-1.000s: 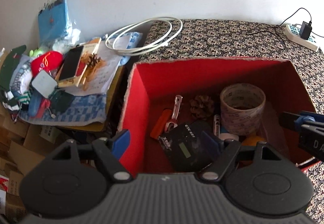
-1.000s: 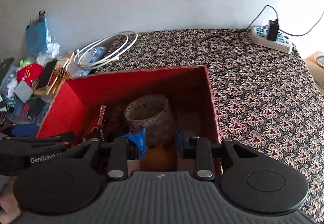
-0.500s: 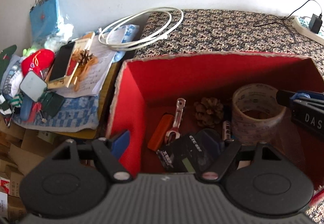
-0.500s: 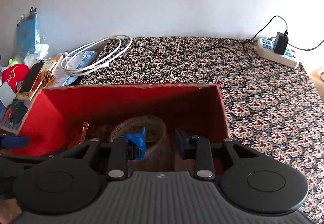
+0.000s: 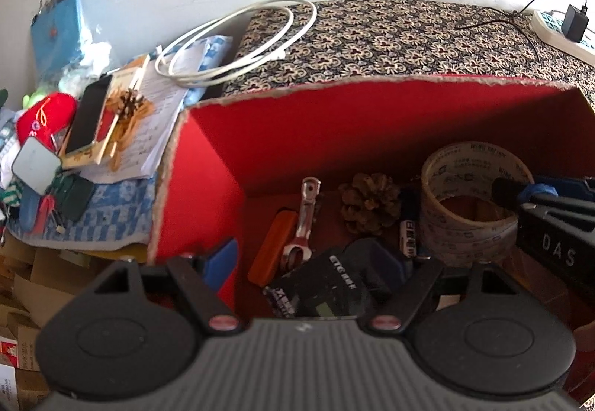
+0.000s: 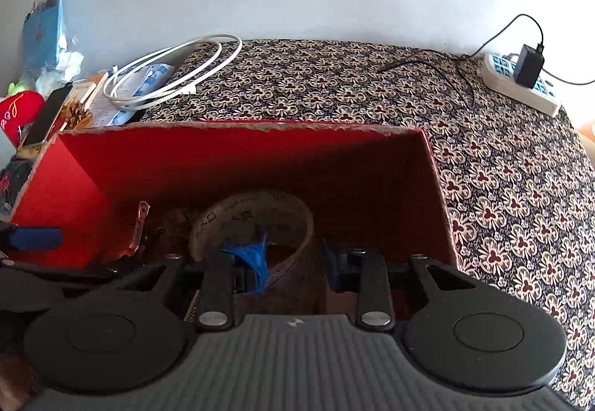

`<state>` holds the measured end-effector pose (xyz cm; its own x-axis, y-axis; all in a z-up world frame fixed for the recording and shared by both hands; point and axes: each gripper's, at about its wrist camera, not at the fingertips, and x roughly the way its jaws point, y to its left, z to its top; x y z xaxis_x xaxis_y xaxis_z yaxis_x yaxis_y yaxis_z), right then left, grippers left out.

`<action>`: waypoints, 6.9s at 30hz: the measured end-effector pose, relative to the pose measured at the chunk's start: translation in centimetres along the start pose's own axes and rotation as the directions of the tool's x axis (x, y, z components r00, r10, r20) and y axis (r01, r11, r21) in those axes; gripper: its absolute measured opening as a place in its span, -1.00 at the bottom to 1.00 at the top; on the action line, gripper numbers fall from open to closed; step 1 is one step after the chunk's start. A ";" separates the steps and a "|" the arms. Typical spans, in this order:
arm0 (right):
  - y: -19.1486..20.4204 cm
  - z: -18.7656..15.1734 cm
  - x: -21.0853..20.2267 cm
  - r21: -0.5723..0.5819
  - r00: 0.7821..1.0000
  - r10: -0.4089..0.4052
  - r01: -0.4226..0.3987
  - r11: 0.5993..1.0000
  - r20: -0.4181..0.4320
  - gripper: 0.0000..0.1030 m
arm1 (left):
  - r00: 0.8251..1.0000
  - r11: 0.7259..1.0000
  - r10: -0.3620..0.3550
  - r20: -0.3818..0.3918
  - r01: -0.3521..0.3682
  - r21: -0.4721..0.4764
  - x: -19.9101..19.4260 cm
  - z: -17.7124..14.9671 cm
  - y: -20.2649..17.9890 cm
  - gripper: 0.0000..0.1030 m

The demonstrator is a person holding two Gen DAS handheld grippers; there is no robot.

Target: Organize rigid objects

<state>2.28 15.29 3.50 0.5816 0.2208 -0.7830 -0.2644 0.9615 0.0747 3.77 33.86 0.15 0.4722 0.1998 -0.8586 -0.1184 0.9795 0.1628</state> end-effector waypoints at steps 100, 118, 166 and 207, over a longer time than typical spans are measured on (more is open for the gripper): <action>-0.3 -0.9 0.2 0.074 0.998 -0.049 0.046 0.996 0.031 -0.73 | 0.997 1.000 -0.020 0.075 0.020 -0.007 -0.3 -0.3 -0.3 0.61; -0.3 -0.8 0.3 0.073 0.998 -0.059 0.057 0.996 0.019 -0.72 | 0.996 0.999 -0.033 0.088 0.034 -0.011 -0.4 -0.5 -0.1 0.61; -0.3 -1.0 0.3 0.092 0.999 -0.036 0.033 0.995 0.031 -0.72 | 0.995 1.000 -0.030 0.095 0.031 -0.005 -0.5 -0.2 -0.2 0.61; -5.6 -4.9 -13.1 0.130 0.996 -0.057 0.048 0.990 0.069 -0.71 | 0.990 0.992 -0.103 0.098 0.094 0.087 -13.4 -4.9 -7.9 0.61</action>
<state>-7.58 6.21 10.32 0.6474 0.1764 -0.7414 -0.1341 0.9840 0.1171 -5.89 23.32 8.03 0.5650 0.0997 -0.8190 0.0029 0.9924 0.1228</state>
